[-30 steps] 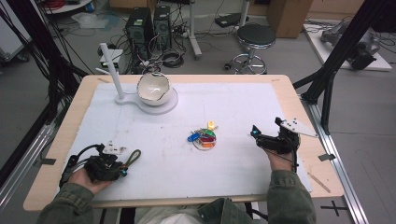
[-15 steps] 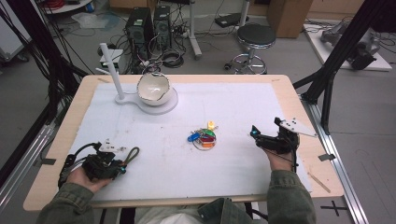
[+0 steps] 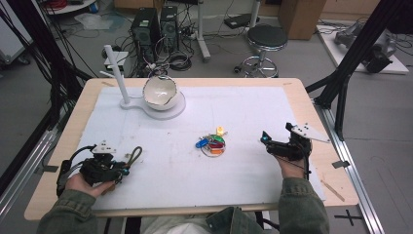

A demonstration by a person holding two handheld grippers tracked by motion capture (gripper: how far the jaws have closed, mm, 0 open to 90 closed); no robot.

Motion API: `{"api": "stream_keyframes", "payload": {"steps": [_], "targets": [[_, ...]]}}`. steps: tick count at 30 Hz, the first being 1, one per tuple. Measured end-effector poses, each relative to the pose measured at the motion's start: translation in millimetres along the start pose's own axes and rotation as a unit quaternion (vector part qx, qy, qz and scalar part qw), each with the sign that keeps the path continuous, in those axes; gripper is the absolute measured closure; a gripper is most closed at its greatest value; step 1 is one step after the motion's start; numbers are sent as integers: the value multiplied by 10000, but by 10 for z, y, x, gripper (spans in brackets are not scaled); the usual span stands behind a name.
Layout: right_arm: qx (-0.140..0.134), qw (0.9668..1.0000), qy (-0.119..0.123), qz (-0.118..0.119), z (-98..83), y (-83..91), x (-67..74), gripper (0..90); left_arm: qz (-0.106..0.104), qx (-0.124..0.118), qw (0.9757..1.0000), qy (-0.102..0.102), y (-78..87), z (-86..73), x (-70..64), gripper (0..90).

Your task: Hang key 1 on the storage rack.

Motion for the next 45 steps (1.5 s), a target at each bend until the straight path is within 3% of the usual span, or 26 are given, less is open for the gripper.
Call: {"api": "stream_keyframes", "payload": {"steps": [11, 21, 31, 34, 38, 45], "targets": [[17, 10000, 23, 11, -3, -6, 10, 6, 21, -227, 9994, 257, 44, 68, 113, 707], [8, 10000, 36, -9, 1, -14, 3, 6, 301, -317, 9974, 578, 130, 172, 337, 708], [19, 10000, 11, -28, 0, -5, 3, 6, 110, -792, 9940, 750, 326, 344, 481, 707], [22, 10000, 13, -36, -1, -5, 1, 6, -133, -901, 9930, 756, 375, 381, 509, 707], [25, 10000, 33, -45, -2, -9, -2, 6, -80, -893, 9931, 754, 427, 428, 554, 708], [50, 10000, 14, -40, -6, -8, 7, 6, 47, -994, 9913, 864, 539, 546, 660, 708]]}}
Point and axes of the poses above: each handheld gripper's, and its own axes: y roughly backward along the jaws, z roughly out of its top, x roughly to its left, the point moved 5 cm from there along -y, roughly forward along the jaws, and after that the axes turned 4 degrees about -z, right-handed, at the moved point
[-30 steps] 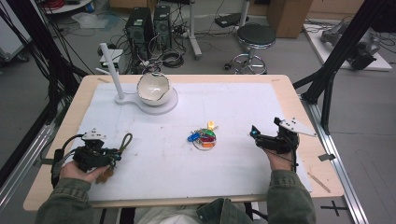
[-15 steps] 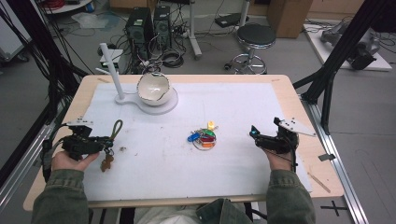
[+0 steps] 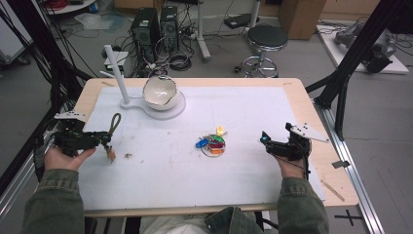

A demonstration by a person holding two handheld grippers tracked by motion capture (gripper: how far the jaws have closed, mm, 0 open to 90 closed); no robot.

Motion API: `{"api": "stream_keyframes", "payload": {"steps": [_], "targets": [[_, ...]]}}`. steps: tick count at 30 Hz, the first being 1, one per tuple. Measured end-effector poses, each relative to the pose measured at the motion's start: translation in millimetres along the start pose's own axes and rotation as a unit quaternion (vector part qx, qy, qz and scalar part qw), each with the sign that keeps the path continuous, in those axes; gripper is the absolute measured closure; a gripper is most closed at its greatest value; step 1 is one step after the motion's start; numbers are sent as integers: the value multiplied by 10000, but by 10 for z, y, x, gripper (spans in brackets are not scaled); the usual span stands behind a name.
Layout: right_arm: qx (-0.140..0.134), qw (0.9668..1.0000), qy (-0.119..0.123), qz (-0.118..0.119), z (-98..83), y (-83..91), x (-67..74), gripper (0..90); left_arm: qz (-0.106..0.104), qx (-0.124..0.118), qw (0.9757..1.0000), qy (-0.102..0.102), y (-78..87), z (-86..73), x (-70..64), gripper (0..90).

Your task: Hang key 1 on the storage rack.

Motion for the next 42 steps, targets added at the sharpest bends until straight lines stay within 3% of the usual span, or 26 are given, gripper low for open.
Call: {"api": "stream_keyframes", "payload": {"steps": [8, 22, 29, 42], "targets": [[4, 10000, 28, -2, -2, -5, -2, 6, 81, -156, 9995, 249, 51, 148, 149, 708], [30, 10000, 56, -27, -8, -12, -1, 6, 393, -108, 9986, 336, 44, 325, 449, 709], [58, 9999, 89, -64, -12, -9, 1, 6, 333, -300, 9980, 447, 105, 454, 537, 709], [146, 9995, 242, -143, -39, 24, 10, 6, 363, -331, 9974, 523, 131, 639, 730, 709]]}}
Point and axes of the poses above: each handheld gripper's, and its own axes: y roughly backward along the jaws, z roughly out of its top, x roughly to its left, the point moved 5 cm from there along -y, roughly forward along the jaws, and after that the axes turned 4 degrees about -z, right-handed, at the moved point
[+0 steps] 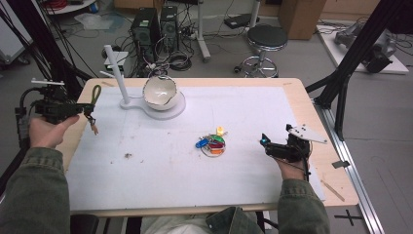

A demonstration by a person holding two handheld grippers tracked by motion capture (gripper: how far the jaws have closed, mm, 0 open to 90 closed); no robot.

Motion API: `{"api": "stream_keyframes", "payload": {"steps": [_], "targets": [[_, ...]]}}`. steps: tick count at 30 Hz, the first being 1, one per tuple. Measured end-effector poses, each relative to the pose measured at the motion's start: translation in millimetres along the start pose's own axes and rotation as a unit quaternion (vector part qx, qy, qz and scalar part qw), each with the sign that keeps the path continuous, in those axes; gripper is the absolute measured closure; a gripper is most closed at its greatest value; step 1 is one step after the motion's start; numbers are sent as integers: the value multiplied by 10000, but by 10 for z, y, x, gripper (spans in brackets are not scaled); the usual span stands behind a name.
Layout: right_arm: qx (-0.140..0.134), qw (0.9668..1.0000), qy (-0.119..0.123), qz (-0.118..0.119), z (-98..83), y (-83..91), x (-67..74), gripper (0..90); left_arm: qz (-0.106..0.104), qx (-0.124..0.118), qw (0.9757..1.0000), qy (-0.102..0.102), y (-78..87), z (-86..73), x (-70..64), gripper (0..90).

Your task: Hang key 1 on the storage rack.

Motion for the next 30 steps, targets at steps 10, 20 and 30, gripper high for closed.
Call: {"api": "stream_keyframes", "payload": {"steps": [10, 20, 30], "targets": [[52, 10000, 50, -36, -17, 14, 6, 6, 145, -86, 9996, 207, -67, 153, 162, 709], [62, 9999, 94, -13, -30, 13, 1, 6, 247, -105, 9993, 251, -150, 330, 192, 709], [67, 9999, 89, -12, -45, 34, -12, 6, 329, -47, 9992, 224, -252, 553, 204, 709]]}}
Point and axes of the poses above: each handheld gripper's, and its own axes: y roughly backward along the jaws, z roughly out of its top, x roughly to its left, the point moved 5 cm from there along -y, roughly forward along the jaws, and after that the axes turned 4 degrees about -z, right-handed, at the moved point
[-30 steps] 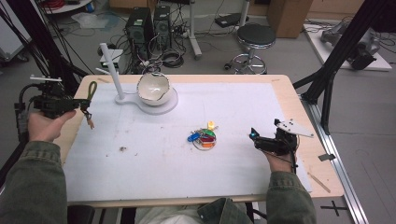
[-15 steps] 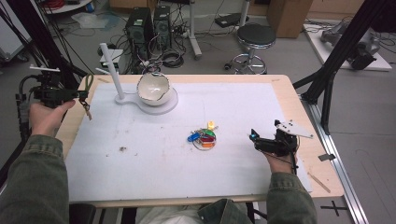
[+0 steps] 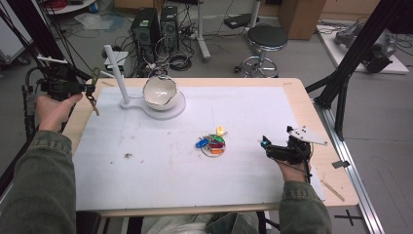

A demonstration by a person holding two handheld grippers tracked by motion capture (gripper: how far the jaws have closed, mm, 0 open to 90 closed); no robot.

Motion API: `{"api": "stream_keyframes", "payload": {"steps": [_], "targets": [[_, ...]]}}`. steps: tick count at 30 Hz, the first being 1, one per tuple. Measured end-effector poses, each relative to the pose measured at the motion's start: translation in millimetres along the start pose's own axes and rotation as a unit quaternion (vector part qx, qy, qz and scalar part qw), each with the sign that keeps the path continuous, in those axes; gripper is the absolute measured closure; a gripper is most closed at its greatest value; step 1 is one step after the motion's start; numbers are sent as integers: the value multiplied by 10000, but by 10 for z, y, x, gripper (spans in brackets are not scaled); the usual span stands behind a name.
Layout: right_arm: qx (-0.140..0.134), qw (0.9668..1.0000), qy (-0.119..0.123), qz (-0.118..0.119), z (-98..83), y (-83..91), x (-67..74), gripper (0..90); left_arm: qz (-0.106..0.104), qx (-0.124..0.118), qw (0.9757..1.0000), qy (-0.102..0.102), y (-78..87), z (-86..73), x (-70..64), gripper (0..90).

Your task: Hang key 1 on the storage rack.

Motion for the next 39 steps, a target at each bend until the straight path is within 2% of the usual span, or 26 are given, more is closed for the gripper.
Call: {"api": "stream_keyframes", "payload": {"steps": [4, 8, 14, 20, 33, 39], "targets": [[15, 10000, 3, 4, -11, 6, -11, 6, -34, -91, 9999, 122, -44, 69, 27, 709], [23, 10000, -20, 31, -12, 2, 2, 6, 6, -54, 9997, 245, -106, 80, 83, 709], [51, 10000, 6, 58, -17, -1, 10, 6, 3, 41, 9996, 284, -201, 64, 137, 709], [69, 10000, 37, 61, -25, 1, 11, 6, -160, -9, 9991, 387, -274, 67, 142, 709], [89, 9999, 35, 50, -36, 16, 7, 6, -182, 88, 9992, 350, -329, 53, 132, 709], [94, 9999, 43, 58, -38, 15, 7, 6, -219, 68, 9989, 415, -369, 53, 144, 709]]}}
Point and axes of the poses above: each handheld gripper's, and its own axes: y roughly backward along the jaws, z roughly out of its top, x roughly to its left, the point moved 5 cm from there along -y, roughly forward along the jaws, and after that the axes turned 4 degrees about -z, right-handed, at the moved point
